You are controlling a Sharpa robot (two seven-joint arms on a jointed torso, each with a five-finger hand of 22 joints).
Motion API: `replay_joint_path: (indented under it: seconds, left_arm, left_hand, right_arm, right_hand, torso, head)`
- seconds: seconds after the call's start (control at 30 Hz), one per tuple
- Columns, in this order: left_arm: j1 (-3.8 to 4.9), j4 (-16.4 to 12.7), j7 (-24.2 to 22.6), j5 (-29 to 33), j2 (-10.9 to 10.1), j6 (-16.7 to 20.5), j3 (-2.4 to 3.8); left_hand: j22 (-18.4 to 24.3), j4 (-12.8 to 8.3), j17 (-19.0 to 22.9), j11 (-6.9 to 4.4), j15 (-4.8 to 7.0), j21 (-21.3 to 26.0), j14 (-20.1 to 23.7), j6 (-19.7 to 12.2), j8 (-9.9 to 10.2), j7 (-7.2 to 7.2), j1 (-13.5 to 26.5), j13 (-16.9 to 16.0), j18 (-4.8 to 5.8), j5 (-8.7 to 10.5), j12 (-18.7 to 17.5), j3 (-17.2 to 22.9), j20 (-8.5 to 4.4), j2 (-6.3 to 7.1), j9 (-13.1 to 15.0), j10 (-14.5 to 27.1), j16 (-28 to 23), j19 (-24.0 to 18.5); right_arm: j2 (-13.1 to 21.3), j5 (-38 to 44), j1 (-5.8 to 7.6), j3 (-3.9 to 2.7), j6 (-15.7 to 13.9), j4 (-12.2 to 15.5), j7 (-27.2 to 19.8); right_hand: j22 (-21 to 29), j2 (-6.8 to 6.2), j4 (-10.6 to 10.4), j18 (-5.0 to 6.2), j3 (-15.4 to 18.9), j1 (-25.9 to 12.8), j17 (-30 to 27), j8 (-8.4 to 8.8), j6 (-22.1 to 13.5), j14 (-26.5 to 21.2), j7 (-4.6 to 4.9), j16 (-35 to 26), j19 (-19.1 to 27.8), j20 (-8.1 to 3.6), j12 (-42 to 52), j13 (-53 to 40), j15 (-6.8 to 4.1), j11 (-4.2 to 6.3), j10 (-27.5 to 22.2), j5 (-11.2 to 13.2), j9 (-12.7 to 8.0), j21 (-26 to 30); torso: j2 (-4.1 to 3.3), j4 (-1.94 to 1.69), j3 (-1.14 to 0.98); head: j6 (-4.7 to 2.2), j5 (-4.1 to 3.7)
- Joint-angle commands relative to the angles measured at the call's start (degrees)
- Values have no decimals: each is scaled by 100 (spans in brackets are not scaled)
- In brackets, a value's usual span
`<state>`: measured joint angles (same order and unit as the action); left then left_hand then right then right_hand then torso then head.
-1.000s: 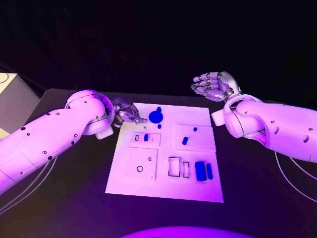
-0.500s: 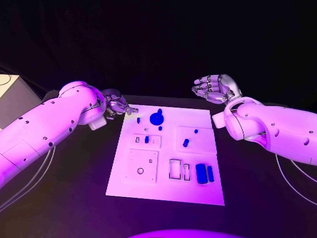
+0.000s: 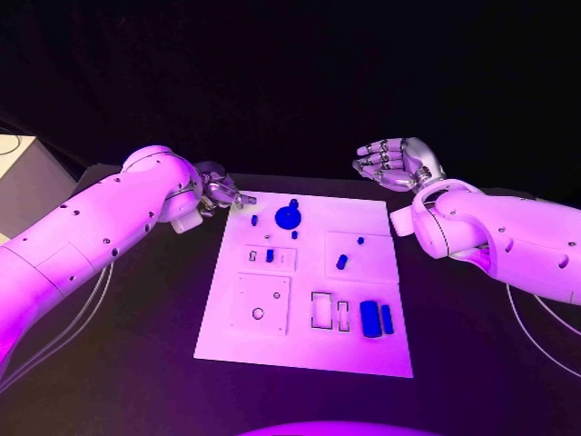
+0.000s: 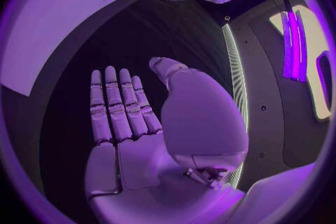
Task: Assemble the parts on the task board
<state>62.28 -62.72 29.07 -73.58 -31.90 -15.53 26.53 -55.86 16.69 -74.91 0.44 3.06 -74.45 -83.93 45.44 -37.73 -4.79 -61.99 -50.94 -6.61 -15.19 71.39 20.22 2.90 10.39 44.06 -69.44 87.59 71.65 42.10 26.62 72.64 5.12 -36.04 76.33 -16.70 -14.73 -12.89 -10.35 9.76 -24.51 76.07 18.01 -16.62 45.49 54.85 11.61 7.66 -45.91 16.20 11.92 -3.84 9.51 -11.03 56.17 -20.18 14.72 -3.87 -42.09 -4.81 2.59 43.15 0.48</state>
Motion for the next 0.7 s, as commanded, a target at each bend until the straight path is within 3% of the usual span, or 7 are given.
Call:
replay_joint_path:
  seconds: [0.03, 0.13, 0.23, 0.7]
  left_arm:
    - [38, 65, -67, -37, 41, -163, -77]
    - [62, 114, -65, -35, 70, -170, -158]
    - [73, 148, -65, -32, 97, -173, -196]
    - [87, 174, -69, 24, 155, -123, -241]
  left_hand:
    - [-3, 3, -965, 44, -41, 11, -417, 23, 33, -34, -39, 2, -7, 14, 20, -45, 46, -24, -8, 6, -28, 10]
    - [-1, 6, -964, 48, -45, 12, -417, 30, 42, -37, -36, 6, -7, 18, 19, -57, 50, -18, -20, 11, -28, 8]
    - [0, 7, -963, 48, -45, 13, -416, 31, 44, -37, -36, 7, -8, 18, 19, -59, 51, -17, -22, 12, -29, 7]
    - [-26, 13, -983, 51, -51, 0, -423, 67, 53, -38, -21, -23, -3, 23, 38, -82, 60, -21, -43, -1, -18, 19]
  right_arm:
    - [-5, 10, -2, -2, 58, 8, -47]
    - [-7, 10, -2, -2, 54, 8, -53]
    - [-10, 9, -2, -2, 45, 10, -65]
    - [-28, 4, -2, -2, 29, 6, -88]
  right_hand:
    - [11, -7, 4, 65, 30, -63, -10, -20, -36, -54, 315, -28, 44, -1, -28, 8, -5, -27, 6, -23, -8, 28]
    - [40, -5, 14, 60, 38, -66, -30, -23, -42, -63, 319, -44, 82, 4, -30, 11, 3, -31, -2, -28, -14, 34]
    - [133, 10, 38, 51, 55, -76, -84, -38, -52, -59, 324, -71, 224, 18, -28, 14, 17, -38, -9, -33, -30, 41]
    - [170, 15, 51, 50, 60, -76, -110, -44, -58, -69, 327, -90, 274, 23, -32, 16, 24, -41, -20, -36, -37, 39]
  torso:
    - [3, 1, 1]
    - [1, 6, 2]
    - [-1, 5, 0]
    - [6, 0, 3]
  head:
    - [3, 3]
    - [4, 9]
    - [0, 9]
    - [26, -2]
